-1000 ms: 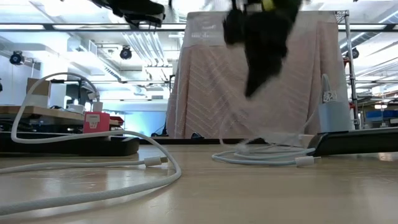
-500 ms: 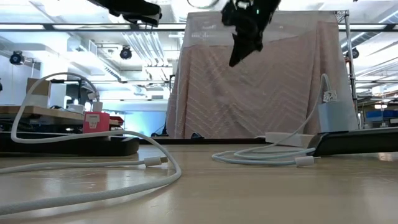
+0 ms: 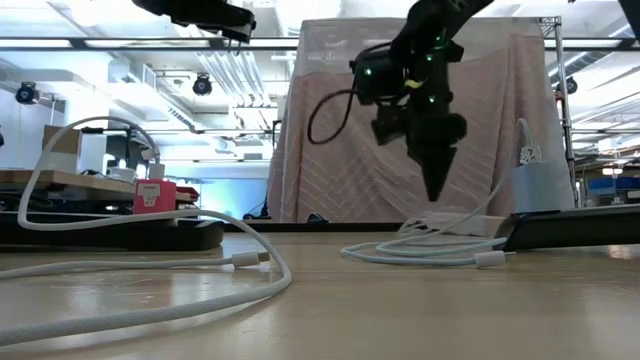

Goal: Insert USB
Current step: Insert the white charger cable into the black charger adapter, then insert the black charger adapter into the white outlet extension

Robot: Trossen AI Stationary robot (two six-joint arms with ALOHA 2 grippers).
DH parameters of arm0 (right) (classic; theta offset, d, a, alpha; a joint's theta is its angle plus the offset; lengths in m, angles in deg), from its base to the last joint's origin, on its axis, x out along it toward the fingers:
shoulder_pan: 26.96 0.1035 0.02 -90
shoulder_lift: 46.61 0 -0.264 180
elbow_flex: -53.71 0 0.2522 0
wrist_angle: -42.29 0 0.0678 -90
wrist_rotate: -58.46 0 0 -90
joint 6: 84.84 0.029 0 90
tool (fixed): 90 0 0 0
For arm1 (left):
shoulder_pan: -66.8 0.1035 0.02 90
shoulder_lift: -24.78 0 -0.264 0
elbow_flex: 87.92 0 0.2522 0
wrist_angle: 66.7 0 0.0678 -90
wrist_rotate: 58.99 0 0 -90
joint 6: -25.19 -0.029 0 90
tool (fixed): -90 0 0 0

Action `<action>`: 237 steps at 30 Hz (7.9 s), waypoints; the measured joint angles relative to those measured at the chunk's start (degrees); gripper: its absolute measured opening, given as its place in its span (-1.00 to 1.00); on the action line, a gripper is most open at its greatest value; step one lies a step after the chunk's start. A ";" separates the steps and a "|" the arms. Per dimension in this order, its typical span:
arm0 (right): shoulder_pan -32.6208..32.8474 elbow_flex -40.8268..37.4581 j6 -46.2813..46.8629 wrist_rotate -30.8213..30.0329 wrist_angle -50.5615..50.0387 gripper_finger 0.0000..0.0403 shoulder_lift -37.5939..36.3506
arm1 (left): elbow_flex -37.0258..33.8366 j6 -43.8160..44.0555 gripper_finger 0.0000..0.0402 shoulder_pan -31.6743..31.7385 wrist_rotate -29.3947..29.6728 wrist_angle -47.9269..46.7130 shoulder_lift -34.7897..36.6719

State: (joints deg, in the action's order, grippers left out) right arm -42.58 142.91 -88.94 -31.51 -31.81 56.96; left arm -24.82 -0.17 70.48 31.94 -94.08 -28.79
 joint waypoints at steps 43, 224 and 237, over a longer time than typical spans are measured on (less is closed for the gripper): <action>1.88 7.94 -28.83 -4.23 1.43 -0.72 15.17 | 1.62 0.06 -0.33 0.07 0.00 5.08 -2.77; 20.96 -0.76 -16.33 -31.63 45.24 -1.00 -17.66 | 2.28 -22.38 0.20 -17.23 20.24 26.78 -13.70; 4.53 -8.58 13.47 -30.10 29.60 -1.00 -25.73 | 1.96 -10.07 0.05 -17.09 22.93 10.09 -1.43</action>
State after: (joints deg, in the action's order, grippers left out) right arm -38.05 134.33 -75.47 -61.61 -2.21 31.23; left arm -22.86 -10.24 53.39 54.87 -83.99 -30.22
